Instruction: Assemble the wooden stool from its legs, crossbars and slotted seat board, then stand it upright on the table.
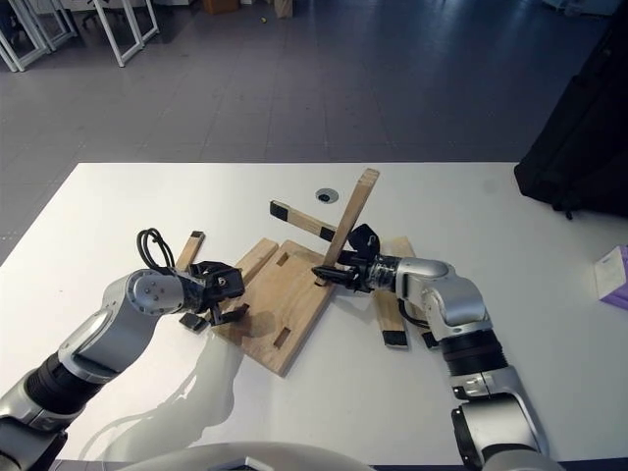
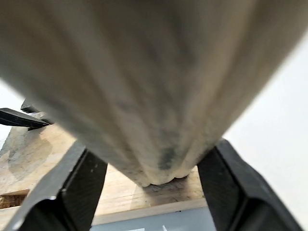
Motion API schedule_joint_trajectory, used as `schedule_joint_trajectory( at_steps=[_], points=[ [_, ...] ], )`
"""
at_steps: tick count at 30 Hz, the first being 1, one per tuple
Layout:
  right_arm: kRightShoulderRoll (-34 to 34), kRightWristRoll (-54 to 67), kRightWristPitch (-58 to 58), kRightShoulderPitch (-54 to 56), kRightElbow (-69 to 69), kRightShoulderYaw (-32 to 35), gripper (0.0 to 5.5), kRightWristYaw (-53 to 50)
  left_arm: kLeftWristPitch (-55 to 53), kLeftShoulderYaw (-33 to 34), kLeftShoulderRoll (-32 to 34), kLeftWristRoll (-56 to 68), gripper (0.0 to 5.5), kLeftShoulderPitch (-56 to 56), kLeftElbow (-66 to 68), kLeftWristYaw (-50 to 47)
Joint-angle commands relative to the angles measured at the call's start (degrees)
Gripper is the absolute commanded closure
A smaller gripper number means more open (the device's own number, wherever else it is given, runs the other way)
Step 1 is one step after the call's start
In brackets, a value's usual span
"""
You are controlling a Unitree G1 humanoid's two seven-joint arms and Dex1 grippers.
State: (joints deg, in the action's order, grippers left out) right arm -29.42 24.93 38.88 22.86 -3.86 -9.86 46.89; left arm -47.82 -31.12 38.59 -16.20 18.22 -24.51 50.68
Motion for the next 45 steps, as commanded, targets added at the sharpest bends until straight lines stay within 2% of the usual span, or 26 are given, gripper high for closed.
schedule_joint_trajectory(
  at_steps=[1,3,5,7,8,10,13,15,17,20,24,27,30,32,34,36,39,41,43,45],
  points=[
    [-5.1,-1.7,1.1,0.3,4.6,-0.2,1.83,3.0,-0.5,-1.4,-0.3,1.2,1.13,-2.2,1.0,0.1],
    [-11.3,-4.1,0.6,-0.7,7.3,-1.5,1.41,6.6,-1.3,-0.9,0.1,1.1,1.13,-3.1,0.4,-0.5],
    [-17.2,-6.1,0.2,-2.1,9.7,-1.8,1.30,9.6,-2.2,-0.4,0.3,1.2,1.13,-3.9,-0.2,-1.1],
    [-21.3,-7.7,0.9,-2.1,11.0,1.5,1.30,8.6,-3.8,0.2,0.0,1.4,1.13,-5.0,-1.1,-2.1],
    [-20.8,-7.8,2.2,-0.1,10.8,4.9,1.30,5.0,-4.6,0.5,-0.3,1.6,1.13,-5.5,-1.5,-2.6],
    [-15.6,-6.8,6.3,6.0,10.8,13.9,1.64,-6.3,-5.9,0.8,-0.6,1.8,1.13,-6.3,-2.4,-3.5],
    [-1.5,-1.9,12.6,17.9,16.9,28.3,2.40,-27.2,-7.4,0.7,-0.8,2.4,1.13,-6.9,-3.2,-4.5],
    [9.0,4.5,16.0,24.7,21.1,34.1,2.40,-37.2,-7.9,0.5,-0.7,2.7,1.13,-7.0,-3.5,-4.7],
    [16.7,8.8,18.0,27.5,23.0,35.4,2.40,-43.2,-8.0,0.3,-0.5,2.9,1.13,-6.8,-3.5,-4.9],
    [22.2,9.8,20.2,23.5,22.6,32.1,2.40,-46.6,-8.0,0.0,-0.4,3.2,1.13,-6.3,-3.2,-5.2],
    [21.7,7.2,22.8,12.7,23.8,24.5,2.40,-46.1,-7.9,-0.3,-0.6,3.4,1.13,-5.7,-2.6,-5.7],
    [21.9,7.6,24.4,10.5,27.1,21.5,2.40,-46.1,-8.1,-0.6,-0.9,3.5,1.13,-5.9,-2.5,-6.3],
    [20.4,8.5,20.6,16.9,26.2,27.0,2.40,-46.8,-8.5,-1.1,-1.6,3.5,1.13,-6.4,-2.6,-7.2],
    [17.0,9.1,17.7,22.1,25.8,33.3,2.40,-48.2,-8.6,-1.2,-1.8,3.6,1.13,-6.7,-2.7,-7.6],
    [13.2,9.0,18.1,22.4,28.1,37.8,2.40,-49.8,-8.6,-1.0,-1.9,3.8,1.13,-6.9,-2.6,-8.0],
    [11.3,9.1,20.4,18.4,30.8,39.4,2.40,-50.5,-9.8,-0.1,-2.4,4.2,1.13,-7.8,-3.7,-8.9],
    [14.7,11.6,27.4,-0.5,39.2,40.7,1.88,-50.7,-13.9,3.3,-4.3,7.3,1.13,-7.2,-7.9,-8.6],
    [12.5,10.0,28.1,-14.2,42.3,36.0,1.51,-47.6,-15.8,5.0,-3.8,8.6,1.13,-6.2,-9.8,-8.4],
    [7.2,5.8,24.6,-25.6,42.1,29.9,1.46,-43.2,-17.3,7.0,-2.7,10.2,1.13,-4.8,-11.1,-8.1],
    [3.5,1.7,19.9,-32.0,39.7,26.0,1.46,-39.7,-18.6,8.9,-2.2,12.1,1.13,-3.1,-11.8,-7.8]
  ],
)
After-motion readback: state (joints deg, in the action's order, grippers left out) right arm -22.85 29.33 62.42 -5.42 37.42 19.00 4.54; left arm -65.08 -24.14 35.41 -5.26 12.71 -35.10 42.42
